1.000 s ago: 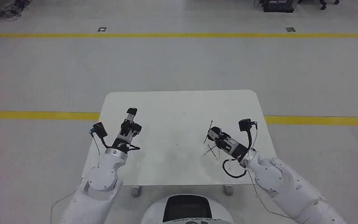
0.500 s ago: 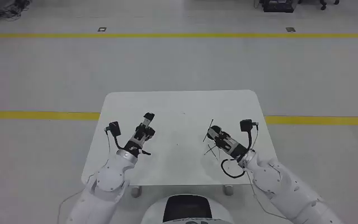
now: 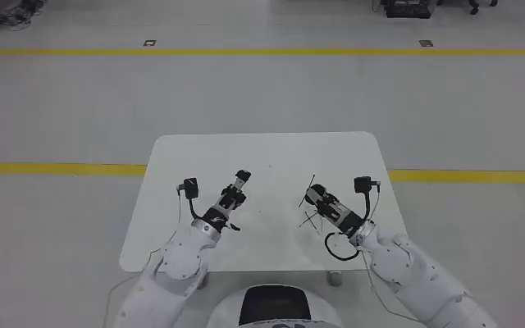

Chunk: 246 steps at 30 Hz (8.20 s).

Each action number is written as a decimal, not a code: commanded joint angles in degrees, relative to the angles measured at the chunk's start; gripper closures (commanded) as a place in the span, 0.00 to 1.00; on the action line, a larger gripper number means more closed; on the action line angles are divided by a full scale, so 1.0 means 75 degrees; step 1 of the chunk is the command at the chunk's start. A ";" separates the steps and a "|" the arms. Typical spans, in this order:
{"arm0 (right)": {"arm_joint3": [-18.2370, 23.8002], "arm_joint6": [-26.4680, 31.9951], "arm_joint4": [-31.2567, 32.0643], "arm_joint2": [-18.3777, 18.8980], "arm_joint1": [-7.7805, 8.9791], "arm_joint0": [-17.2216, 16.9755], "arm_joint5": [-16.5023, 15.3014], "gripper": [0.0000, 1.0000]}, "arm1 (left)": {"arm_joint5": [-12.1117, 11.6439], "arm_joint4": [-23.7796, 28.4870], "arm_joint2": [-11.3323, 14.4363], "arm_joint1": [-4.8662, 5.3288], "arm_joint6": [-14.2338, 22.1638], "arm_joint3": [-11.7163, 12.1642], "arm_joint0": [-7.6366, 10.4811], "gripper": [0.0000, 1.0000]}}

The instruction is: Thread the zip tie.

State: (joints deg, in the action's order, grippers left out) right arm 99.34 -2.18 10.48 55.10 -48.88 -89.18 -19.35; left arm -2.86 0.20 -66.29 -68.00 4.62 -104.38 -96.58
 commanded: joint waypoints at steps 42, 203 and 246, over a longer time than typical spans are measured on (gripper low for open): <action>-0.0293 0.0587 -0.1703 -0.0300 -0.0453 0.0076 -0.0012 1.00 | -0.0847 0.2256 0.1577 -0.0220 0.2835 0.1424 0.1249 0.00; -0.1063 0.4466 -0.2322 0.2031 -0.2015 -0.0324 0.0121 1.00 | -0.0337 0.0553 0.1982 0.0017 0.1378 0.1086 0.1346 0.61; -0.1347 0.4075 -0.2079 0.1707 -0.2121 -0.0178 -0.0018 1.00 | -0.0421 0.0960 0.2127 0.0025 0.1566 0.1358 0.1547 1.00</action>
State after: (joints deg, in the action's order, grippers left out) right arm 89.26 28.37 -5.08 67.90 -64.79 -90.53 -19.48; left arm -6.02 7.35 -50.37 -67.81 16.38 -94.27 -85.03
